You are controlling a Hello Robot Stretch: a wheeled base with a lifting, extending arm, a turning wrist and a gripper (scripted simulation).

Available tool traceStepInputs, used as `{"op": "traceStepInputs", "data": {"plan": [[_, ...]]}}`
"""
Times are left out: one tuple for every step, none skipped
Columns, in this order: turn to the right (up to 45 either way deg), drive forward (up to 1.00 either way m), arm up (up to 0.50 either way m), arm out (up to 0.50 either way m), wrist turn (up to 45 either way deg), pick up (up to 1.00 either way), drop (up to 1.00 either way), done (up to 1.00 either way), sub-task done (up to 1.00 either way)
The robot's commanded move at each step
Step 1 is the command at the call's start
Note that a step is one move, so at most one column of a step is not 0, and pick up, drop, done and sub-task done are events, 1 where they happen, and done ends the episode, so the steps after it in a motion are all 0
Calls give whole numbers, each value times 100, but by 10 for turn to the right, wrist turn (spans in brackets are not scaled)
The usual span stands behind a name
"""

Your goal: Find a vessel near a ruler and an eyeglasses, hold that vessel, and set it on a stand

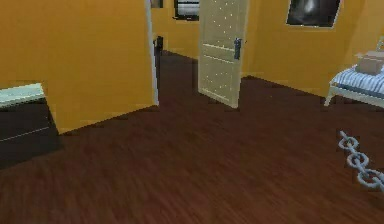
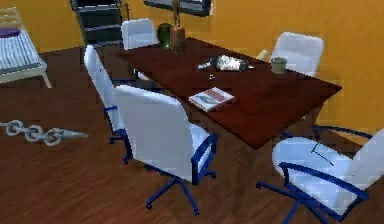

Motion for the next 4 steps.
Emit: {"op": "traceStepInputs", "data": {"plan": [[0, 100, 0, 0, 0, 0, 0, 0, 0], [0, 100, 0, 0, 0, 0, 0, 0, 0], [0, 100, 0, 0, 0, 0, 0, 0, 0], [-150, 0, 0, 0, 0, 0, 0, 0, 0]]}}
